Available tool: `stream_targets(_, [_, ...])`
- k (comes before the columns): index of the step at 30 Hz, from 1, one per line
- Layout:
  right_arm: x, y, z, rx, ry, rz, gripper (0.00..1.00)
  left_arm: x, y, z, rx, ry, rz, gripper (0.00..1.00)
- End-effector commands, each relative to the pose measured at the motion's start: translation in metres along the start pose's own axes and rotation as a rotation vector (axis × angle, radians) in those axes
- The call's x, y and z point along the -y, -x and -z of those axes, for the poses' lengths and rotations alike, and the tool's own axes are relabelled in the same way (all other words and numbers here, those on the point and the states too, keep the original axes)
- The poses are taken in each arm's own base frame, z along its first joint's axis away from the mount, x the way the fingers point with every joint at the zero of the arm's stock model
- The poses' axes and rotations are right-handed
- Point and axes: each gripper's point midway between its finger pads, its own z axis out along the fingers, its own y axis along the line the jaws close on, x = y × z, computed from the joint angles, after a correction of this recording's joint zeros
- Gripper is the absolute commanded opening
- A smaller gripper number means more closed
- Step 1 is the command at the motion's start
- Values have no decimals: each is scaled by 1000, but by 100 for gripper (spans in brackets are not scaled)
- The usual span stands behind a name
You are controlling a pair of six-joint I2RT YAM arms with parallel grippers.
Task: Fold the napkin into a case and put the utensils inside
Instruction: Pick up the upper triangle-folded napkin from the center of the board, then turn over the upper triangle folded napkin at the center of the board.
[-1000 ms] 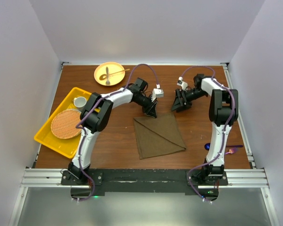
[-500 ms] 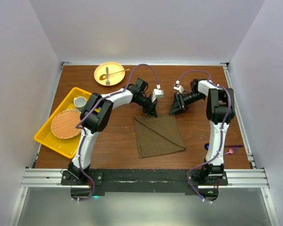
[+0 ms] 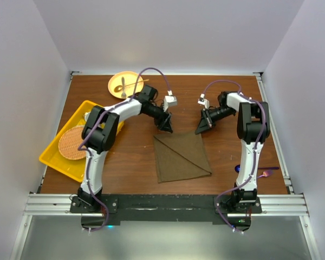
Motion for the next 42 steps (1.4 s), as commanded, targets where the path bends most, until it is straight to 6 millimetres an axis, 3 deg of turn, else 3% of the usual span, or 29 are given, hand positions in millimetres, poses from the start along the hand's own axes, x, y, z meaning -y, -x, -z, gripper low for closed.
stream_targets(1, [-37, 13, 17, 44, -5, 207, 0, 3, 14, 37, 23, -18, -63, 75])
stream_targets(9, [-63, 14, 26, 30, -52, 459, 0, 10, -2, 35, -4, -82, -32, 73])
stream_targets(22, [-92, 5, 31, 6, -52, 681, 0, 3, -25, 25, -33, -112, -61, 72])
stream_targets(29, [-115, 2, 29, -6, -31, 793, 0, 2, -27, 21, -21, -134, -79, 70])
stream_targets(38, [-118, -1, 32, -7, -44, 816, 0, 20, -47, 34, -66, -217, -60, 47])
stream_targets(42, [-123, -1, 32, 3, -35, 819, 0, 19, -53, 41, -71, -218, -48, 38])
